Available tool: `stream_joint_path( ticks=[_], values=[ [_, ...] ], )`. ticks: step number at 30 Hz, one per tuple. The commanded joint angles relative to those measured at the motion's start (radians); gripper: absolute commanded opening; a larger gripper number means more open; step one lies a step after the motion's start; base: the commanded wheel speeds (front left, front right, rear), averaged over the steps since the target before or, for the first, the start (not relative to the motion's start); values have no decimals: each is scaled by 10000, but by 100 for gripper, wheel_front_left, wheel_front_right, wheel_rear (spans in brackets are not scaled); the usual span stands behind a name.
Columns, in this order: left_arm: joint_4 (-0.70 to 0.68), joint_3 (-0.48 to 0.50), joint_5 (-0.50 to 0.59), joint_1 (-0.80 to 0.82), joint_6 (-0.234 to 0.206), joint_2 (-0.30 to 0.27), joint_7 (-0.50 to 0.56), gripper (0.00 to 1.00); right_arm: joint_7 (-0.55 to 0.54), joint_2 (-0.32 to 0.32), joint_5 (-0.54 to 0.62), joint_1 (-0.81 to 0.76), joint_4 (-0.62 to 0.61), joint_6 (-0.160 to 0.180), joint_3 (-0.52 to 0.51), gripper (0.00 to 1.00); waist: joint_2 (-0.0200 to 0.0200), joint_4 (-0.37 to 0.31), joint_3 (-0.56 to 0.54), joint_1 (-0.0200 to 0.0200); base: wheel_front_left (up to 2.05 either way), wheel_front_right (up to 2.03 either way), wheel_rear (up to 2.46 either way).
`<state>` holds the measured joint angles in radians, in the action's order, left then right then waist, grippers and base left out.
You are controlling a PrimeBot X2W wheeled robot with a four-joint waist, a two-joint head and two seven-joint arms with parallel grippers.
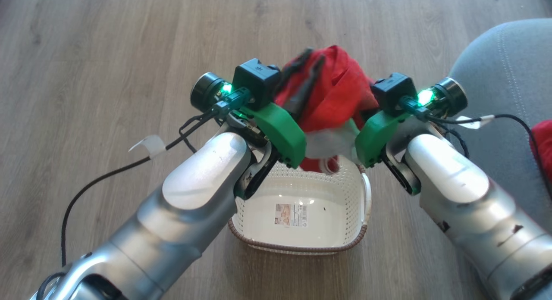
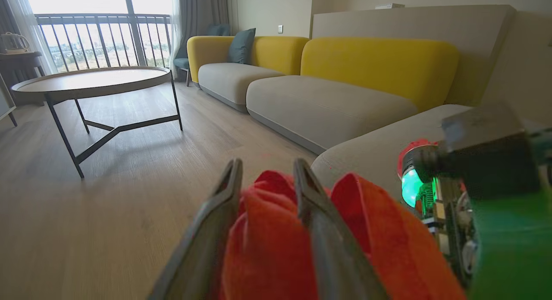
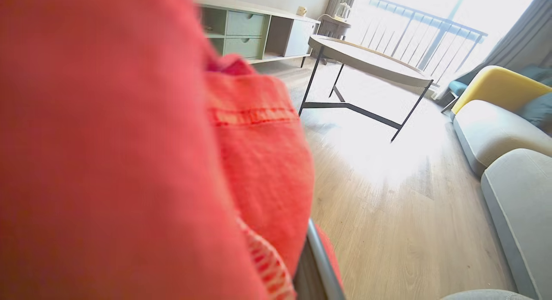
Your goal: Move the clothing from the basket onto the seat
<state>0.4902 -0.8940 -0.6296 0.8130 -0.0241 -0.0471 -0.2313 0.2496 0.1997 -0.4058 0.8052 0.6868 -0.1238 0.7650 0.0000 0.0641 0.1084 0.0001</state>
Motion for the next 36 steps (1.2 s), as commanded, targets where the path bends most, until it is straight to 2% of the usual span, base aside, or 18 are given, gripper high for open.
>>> stream_joint_path(
  ticks=[1,7,17,24,33,36],
  values=[
    [-104,288,-39,226,97,-59,-100,100,119,-8,-81,-386,-495,-69,-189,0,0,-122,24,-1,0,0,0],
    [213,277,-22,144,229,-74,-191,100,120,224,-208,-980,-1120,-69,-840,0,0,-384,98,-1,0,0,0],
    [727,283,93,-228,834,-237,-290,100,121,287,-909,-2242,-2368,-69,-2843,0,0,-1176,141,-1,0,0,0],
    [638,431,288,-677,1218,-378,-301,100,121,189,-1398,-2997,-3152,-69,-3997,0,0,-2034,57,-1,0,0,0],
    [310,716,610,-1396,1466,-506,-303,100,122,68,-1582,-3641,-3834,-69,-4765,0,0,-3335,-117,-1,0,0,0],
    [270,776,659,-1582,1501,-524,-303,100,122,138,-1315,-3783,-3953,-69,-4843,0,0,-3745,-158,-1,0,0,0]
  ],
)
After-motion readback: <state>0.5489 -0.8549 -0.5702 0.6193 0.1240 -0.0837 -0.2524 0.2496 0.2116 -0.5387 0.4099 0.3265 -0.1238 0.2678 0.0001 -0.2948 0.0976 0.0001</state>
